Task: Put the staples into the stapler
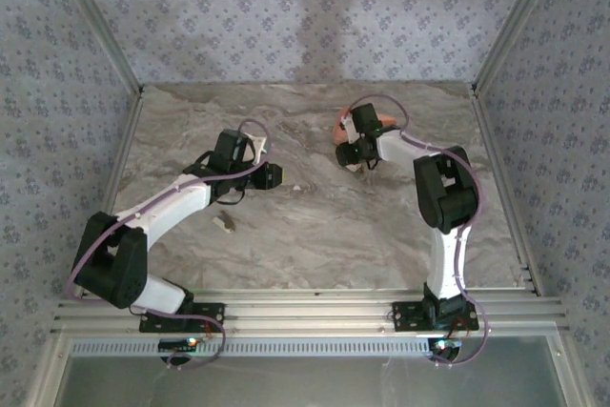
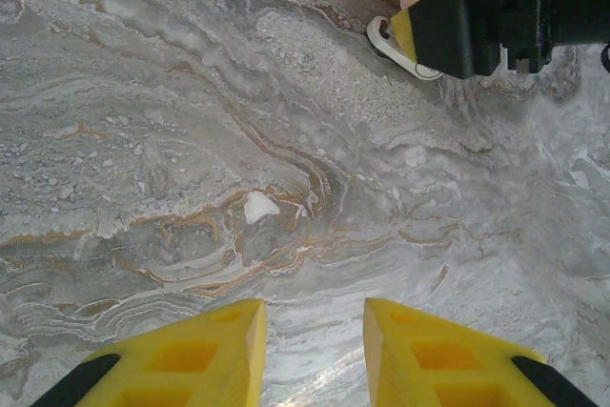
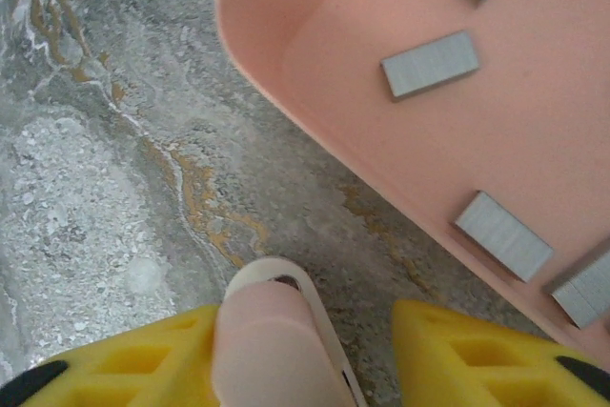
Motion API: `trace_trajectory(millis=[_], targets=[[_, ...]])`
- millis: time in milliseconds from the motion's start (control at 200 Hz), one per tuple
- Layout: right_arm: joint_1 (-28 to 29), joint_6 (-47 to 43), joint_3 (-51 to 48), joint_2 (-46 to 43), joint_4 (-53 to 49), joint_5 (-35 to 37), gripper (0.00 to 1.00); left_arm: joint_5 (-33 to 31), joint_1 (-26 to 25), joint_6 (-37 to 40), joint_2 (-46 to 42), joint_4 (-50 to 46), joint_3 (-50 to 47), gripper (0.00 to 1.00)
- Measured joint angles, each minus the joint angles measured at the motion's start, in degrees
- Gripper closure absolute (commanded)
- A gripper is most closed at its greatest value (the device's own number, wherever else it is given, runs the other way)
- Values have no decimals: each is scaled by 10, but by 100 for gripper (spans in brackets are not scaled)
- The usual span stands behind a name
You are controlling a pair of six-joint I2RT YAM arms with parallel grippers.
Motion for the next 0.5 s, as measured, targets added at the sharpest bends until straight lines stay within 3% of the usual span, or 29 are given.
trace_trajectory(millis=[145,325,500], targets=[[8,-9,11,9,-5,2,71,2,3,1,0,0,0,67],[10,-20,9,7,-2,0,78,5,6,7,-2,0,-1,66],[14,-54,-92,-83,23,-50,80,43,5,26,-24,48,-40,60]])
